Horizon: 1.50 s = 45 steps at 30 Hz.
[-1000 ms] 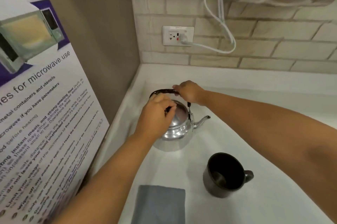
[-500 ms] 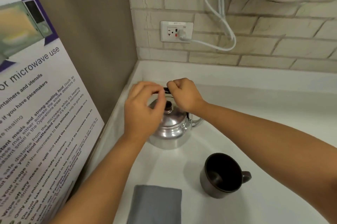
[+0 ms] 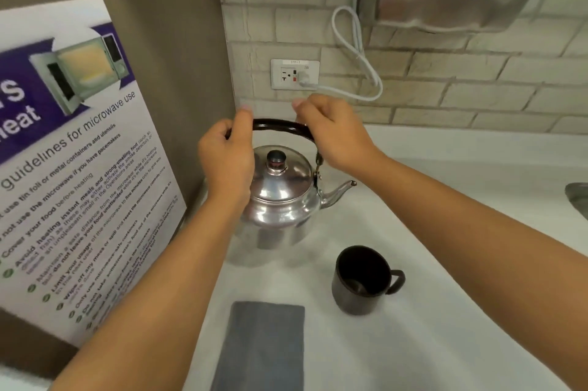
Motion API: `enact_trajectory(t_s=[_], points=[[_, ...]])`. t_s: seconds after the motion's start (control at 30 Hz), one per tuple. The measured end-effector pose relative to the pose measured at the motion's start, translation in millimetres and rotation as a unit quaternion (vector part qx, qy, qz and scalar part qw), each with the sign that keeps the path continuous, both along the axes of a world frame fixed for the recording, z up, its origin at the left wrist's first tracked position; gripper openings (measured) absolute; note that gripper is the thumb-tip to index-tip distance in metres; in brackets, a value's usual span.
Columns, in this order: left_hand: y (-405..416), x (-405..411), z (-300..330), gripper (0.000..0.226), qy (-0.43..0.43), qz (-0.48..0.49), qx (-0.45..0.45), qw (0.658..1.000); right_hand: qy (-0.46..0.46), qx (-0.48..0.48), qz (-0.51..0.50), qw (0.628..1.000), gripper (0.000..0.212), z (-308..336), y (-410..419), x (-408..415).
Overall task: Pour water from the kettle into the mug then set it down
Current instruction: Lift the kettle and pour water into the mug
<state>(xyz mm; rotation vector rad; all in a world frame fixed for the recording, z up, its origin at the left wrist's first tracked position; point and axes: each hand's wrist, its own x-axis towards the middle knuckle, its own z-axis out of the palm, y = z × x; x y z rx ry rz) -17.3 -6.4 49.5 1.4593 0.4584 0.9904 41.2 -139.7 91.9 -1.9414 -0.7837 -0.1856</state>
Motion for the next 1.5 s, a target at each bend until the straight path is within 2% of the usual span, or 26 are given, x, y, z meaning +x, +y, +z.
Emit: enact_trajectory(t_s=[0.13,0.3,0.4,0.5,0.9,1.2,1.5], points=[[-2.4,-26.5,-5.7,0.052,0.023,0.012,-0.014,1.0,0.016,0.03,-0.068,0.997,0.039,-26.6,-66.7,-17.5],[-10.8,-55.3,-15.4,0.05,0.024,0.003,-0.03,0.999,0.158,0.047,-0.187,0.968,0.036,-123.5,-141.4,-47.7],[-14.1,-67.3,-19.7,0.05,0.032,0.008,-0.023,0.999,0.236,0.072,-0.199,0.948,0.037,-172.7,-150.4,-64.2],[-16.1,-75.6,-24.6,0.051,0.036,0.006,-0.01,0.999,0.271,0.104,-0.171,0.942,0.038,-194.8,-141.3,-75.8],[-34.6,-75.6,-10.8,0.048,0.039,-0.017,0.125,0.991,0.232,0.087,-0.145,0.958,0.032,-199.8,-136.7,-77.0],[-48.5,-62.5,8.5,0.044,0.067,-0.035,0.237,0.969,0.225,0.082,-0.143,0.96,0.034,-201.9,-137.0,-74.0],[-56.8,-57.7,16.3,0.042,0.103,-0.029,0.271,0.957,0.231,0.097,-0.139,0.958,0.038,-205.3,-137.5,-71.2]])
